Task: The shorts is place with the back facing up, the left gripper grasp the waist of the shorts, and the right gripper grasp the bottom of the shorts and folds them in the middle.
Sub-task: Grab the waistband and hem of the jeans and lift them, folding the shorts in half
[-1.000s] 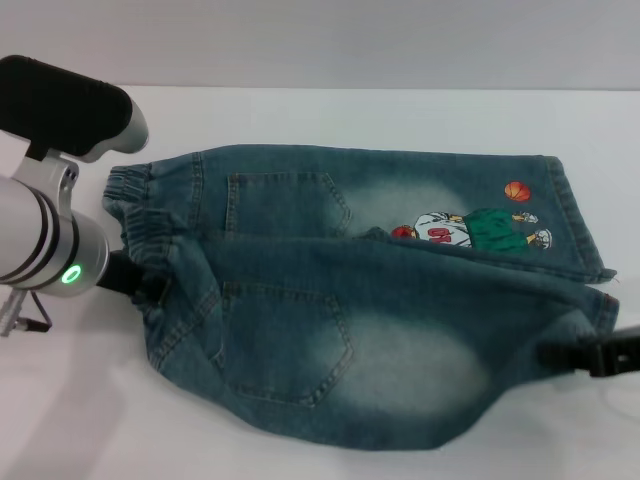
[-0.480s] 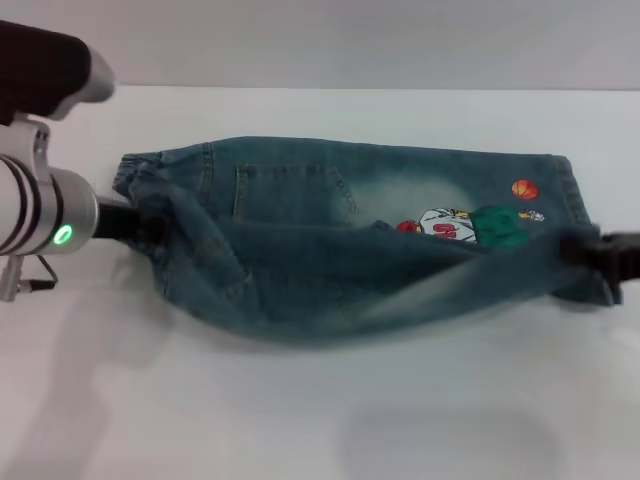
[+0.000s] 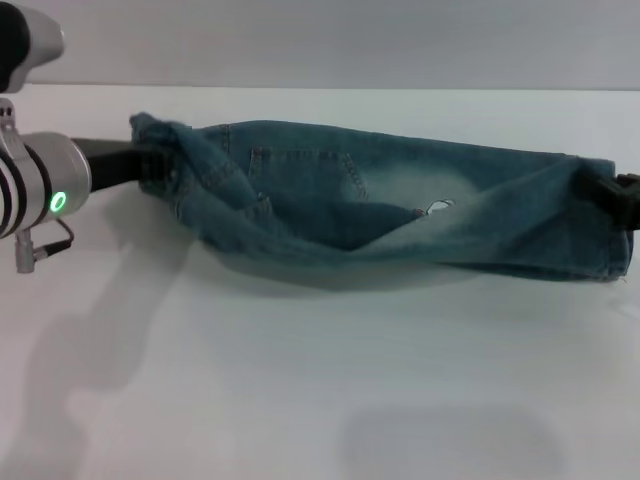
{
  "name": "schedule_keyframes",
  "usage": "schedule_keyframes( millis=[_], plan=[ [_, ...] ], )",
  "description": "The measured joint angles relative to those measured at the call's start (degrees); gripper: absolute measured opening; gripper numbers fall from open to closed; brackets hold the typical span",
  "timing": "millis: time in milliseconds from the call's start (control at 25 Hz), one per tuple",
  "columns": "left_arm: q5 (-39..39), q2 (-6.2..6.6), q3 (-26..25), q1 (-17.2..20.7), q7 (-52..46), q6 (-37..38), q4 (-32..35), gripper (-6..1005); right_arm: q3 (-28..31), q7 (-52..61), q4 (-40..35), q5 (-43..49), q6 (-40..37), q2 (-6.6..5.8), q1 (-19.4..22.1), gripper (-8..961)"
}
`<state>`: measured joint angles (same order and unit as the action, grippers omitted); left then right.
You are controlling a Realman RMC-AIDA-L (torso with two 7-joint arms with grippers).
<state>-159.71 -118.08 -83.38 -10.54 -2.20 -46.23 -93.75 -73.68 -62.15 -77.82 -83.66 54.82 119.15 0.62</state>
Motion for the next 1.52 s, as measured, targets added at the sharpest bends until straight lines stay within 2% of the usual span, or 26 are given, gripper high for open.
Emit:
schedule_keyframes(
  millis=[160,440,680,920,1520],
  plan=[
    [1.59,-0.05,0.21,0.84,0.0,7.53,1.78,184,1.19,-8.55,6.51,-10.06,-0.1,-0.17,-0.42,95],
    [4.36,-0.01,0.18,0.37,0.3,13.64,4.84,184,2.57,-17.53,11.74,-17.4,-0.2,-0.05,-0.34,100],
    [6.06,0.02,0.35,-1.38,0.21,18.42,9.11,184,6.61,-23.26,17.69,-24.25,-0.39,-0.04,-0.69,105],
    [7.37,-0.03,0.57,-2.76,0.46,22.04,12.51,182,11.82,-29.1,26.64,-31.04,0.11,-0.08,-3.39,109],
    [7.84,0.09,0.27,-7.76,0.68,23.17,18.79,181,15.23,-29.51,31.65,-31.13,-0.33,-0.48,-6.89,121]
  ],
)
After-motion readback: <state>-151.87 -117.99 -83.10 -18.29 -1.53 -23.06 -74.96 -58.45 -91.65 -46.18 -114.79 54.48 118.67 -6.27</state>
